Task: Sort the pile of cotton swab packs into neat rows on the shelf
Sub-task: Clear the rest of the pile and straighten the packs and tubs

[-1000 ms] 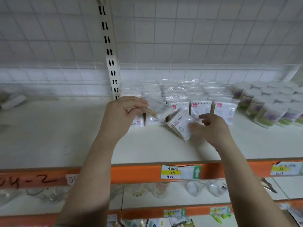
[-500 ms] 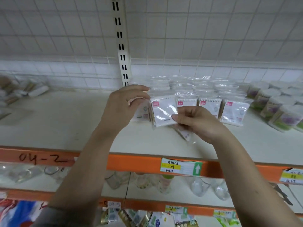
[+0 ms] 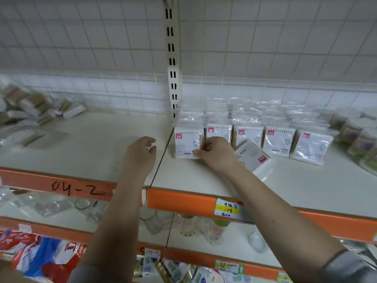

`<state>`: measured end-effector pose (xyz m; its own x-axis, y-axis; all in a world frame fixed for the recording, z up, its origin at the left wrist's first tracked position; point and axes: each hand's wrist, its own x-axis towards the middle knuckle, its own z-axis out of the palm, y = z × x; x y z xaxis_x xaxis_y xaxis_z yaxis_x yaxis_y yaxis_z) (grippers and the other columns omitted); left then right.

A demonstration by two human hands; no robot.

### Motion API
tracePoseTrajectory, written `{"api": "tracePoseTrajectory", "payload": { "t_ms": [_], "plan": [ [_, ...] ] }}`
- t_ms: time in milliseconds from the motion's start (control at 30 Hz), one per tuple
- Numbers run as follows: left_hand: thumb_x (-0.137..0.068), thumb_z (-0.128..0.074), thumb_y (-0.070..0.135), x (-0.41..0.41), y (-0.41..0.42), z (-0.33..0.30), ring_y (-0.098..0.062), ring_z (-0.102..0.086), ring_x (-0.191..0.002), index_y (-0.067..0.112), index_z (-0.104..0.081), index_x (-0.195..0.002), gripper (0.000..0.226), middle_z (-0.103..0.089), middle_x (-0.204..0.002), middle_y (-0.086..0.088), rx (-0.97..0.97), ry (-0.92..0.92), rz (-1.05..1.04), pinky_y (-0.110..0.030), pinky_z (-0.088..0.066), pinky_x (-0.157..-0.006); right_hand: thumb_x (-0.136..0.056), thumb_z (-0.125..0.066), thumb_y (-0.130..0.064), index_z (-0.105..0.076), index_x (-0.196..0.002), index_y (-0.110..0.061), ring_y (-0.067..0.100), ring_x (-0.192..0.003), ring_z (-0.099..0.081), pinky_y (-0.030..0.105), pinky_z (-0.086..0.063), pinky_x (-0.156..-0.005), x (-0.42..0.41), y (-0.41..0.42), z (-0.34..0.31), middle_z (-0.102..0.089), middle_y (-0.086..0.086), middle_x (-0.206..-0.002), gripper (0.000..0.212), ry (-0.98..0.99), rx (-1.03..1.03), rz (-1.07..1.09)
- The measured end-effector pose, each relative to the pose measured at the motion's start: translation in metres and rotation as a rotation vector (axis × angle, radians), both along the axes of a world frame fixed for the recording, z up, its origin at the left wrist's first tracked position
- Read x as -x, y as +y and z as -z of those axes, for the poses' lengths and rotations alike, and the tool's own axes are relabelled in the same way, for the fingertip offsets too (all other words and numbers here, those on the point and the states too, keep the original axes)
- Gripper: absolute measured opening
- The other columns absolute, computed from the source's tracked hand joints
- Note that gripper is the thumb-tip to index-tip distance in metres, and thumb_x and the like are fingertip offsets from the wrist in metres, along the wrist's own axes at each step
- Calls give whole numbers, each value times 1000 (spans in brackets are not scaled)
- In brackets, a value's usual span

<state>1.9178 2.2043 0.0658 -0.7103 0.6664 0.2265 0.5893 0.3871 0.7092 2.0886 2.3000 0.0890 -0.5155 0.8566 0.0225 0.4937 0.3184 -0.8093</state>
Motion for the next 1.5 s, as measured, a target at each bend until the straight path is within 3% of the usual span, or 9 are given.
{"api": "tracePoseTrajectory", "payload": {
  "t_ms": [100,200,400,600,767,1033,1167,1367,1500],
  "plan": [
    [-93,-51,13,1,3,-1,-22,-59,-106,13,-61,-118,27,-62,-118,-5,30,10,17,-32,-44,-91,-83,-70,-24,-58,-74,-11,15,-66,-50,24,-37,-55,2,-3,3,-53,-1,-65,19,-44,-33,18],
    [-93,-51,12,3,5,-2,-21,-59,-105,13,-61,-117,26,-62,-118,-6,30,12,23,-28,-42,-89,-81,-71,-27,-64,-86,-7,18,-78,-57,30,-47,-70,2,-6,5,-61,2,-78,22,-70,-88,43],
    [-93,-51,12,1,9,-3,-20,-59,-104,14,-63,-116,25,-63,-117,-5,17,14,41,-27,-41,-87,-78,-74,-31,-64,-96,-11,16,-85,-61,27,-47,-70,-5,-9,-4,-66,1,-88,29,-84,-155,81],
    [-92,-52,14,-6,15,-16,-17,-61,-99,13,-64,-113,24,-66,-112,-2,-77,68,77,-20,-39,-84,-79,-68,-26,-66,-108,-15,29,-102,-58,34,-47,-81,-63,7,-19,-65,9,-108,31,-97,-396,390],
    [-92,-53,16,-20,24,-29,-9,-56,-88,16,-66,-107,20,-66,-107,1,-136,78,103,-19,-37,-78,-82,-63,-44,-52,-126,-17,34,-122,-43,46,-41,-97,-95,9,-15,-53,11,-124,53,-389,-164,467],
    [-92,-52,15,-41,30,-37,-12,-60,-104,18,-66,-109,21,-65,-112,1,-192,84,155,-19,-40,-86,-83,-70,-27,-39,-127,-7,20,-86,-55,27,-39,-56,-109,2,-12,-55,3,-102,57,-64,131,381],
    [-93,-53,14,-45,30,-38,-11,-59,-102,17,-66,-108,20,-65,-111,0,-208,72,175,-19,-40,-83,-79,-75,-20,-46,-124,-6,17,-83,-52,24,-38,-57,-111,4,-26,-55,4,-102,55,106,-13,400],
    [-93,-52,14,-45,29,-38,-10,-59,-103,18,-66,-108,20,-66,-110,1,-212,32,176,-20,-41,-84,-75,-78,-20,-64,-86,-16,7,-64,-49,8,-34,-50,-95,14,-48,-55,-5,-72,19,138,-147,238],
    [-93,-52,13,-44,28,-37,-10,-60,-102,17,-66,-108,21,-66,-110,0,-216,25,169,-19,-41,-84,-77,-76,-15,-69,-95,-11,11,-83,-58,16,-41,-71,-69,21,-51,-65,0,-88,20,37,-212,89]
  ]
}}
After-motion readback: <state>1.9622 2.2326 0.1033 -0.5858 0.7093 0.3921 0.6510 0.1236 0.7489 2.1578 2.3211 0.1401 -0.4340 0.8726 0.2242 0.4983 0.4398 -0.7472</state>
